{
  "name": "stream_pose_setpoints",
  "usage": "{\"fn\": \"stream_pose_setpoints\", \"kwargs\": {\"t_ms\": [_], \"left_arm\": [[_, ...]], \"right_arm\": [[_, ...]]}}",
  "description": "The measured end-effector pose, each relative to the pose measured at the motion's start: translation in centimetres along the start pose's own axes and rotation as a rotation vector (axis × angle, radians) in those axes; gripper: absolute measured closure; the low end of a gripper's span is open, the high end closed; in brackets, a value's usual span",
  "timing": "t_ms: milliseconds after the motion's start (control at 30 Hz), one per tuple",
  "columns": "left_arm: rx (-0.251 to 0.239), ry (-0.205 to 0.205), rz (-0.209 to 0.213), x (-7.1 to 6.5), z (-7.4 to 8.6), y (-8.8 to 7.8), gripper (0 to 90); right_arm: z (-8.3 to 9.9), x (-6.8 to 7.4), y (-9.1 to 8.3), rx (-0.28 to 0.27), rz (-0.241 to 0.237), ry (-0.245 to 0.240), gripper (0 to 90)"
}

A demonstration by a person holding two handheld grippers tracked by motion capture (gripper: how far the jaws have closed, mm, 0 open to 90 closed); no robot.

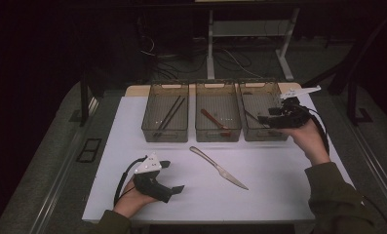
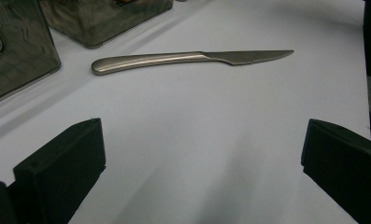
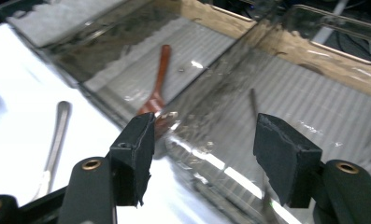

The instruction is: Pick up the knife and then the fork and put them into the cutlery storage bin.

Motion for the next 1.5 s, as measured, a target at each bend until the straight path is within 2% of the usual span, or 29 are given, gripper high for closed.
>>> {"fn": "stream_pose_setpoints", "kwargs": {"t_ms": [333,800,1167,1500], "left_arm": [[-0.002,-0.005,-0.004,0.0,0.0,0.0,0.0],[0.0,0.002,-0.008,0.1,0.0,-0.1,0.0],[-0.002,0.004,-0.003,0.0,0.0,0.0,0.0],[-0.002,0.0,0.001,-0.1,-0.1,0.0,0.0]], "right_arm": [[1.7,2.5,-0.5,-0.011,-0.055,-0.031,37.1],[2.9,5.2,0.5,0.029,-0.104,-0.072,37.0],[3.2,6.9,1.7,0.089,-0.124,-0.097,39.0],[3.4,8.7,3.2,0.179,-0.147,-0.129,42.5]]}}
Point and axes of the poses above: each handheld gripper's, and its own axes: y roughly forward along the jaws, z roughly out of its underside, x roughly to its left, the point moved 5 cm from there along y, roughly forward along the jaws, and after that the axes turned 2 degrees about y, right-handed, at the moved point
